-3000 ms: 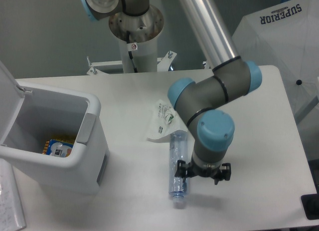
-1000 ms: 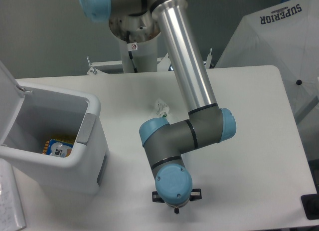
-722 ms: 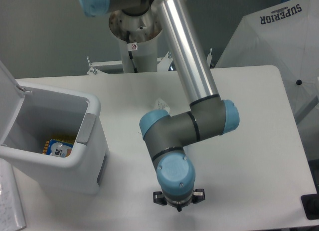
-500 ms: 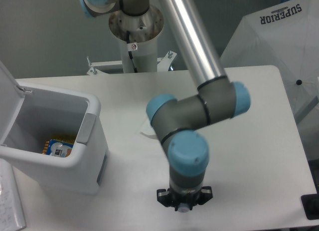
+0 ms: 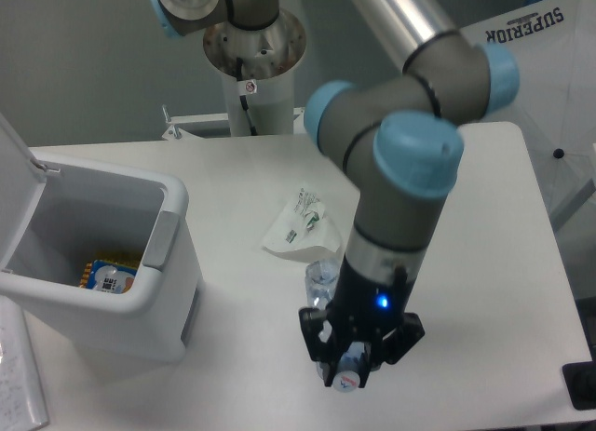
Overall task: Place the trash in the trash can
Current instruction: 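Lift the bottle and carry it toward the white trash bin, then lower the bottle into the bin and open the gripper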
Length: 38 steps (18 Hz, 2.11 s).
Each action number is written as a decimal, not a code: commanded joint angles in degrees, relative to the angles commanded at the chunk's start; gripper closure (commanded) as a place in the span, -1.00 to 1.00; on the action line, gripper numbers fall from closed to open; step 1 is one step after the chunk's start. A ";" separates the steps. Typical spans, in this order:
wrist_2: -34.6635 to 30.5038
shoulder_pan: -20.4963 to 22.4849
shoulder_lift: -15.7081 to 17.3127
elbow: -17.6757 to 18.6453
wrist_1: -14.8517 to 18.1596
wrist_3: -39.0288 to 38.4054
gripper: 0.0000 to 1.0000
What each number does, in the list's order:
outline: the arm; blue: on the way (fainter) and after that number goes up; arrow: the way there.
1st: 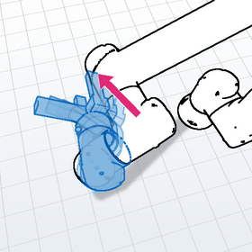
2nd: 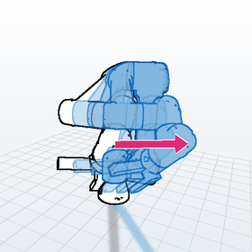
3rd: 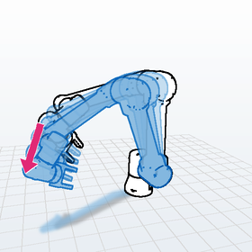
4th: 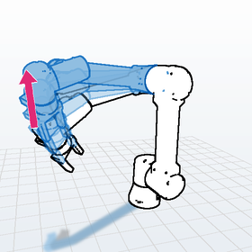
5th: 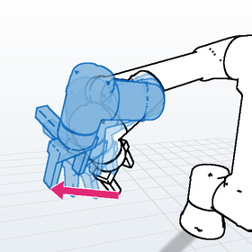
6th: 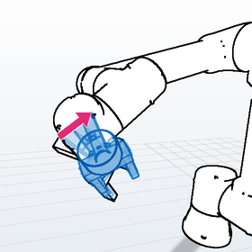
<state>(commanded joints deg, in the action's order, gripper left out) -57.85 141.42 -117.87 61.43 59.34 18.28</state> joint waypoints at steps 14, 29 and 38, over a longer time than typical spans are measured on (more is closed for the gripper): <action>24.70 -0.70 5.54 0.27 -7.13 -0.09 1.00; 35.27 -5.44 15.82 10.28 -7.92 1.76 0.94; 35.18 -8.35 15.56 14.59 -9.59 3.78 0.94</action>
<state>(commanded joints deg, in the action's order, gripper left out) -22.68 133.07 -102.30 76.02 49.75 22.06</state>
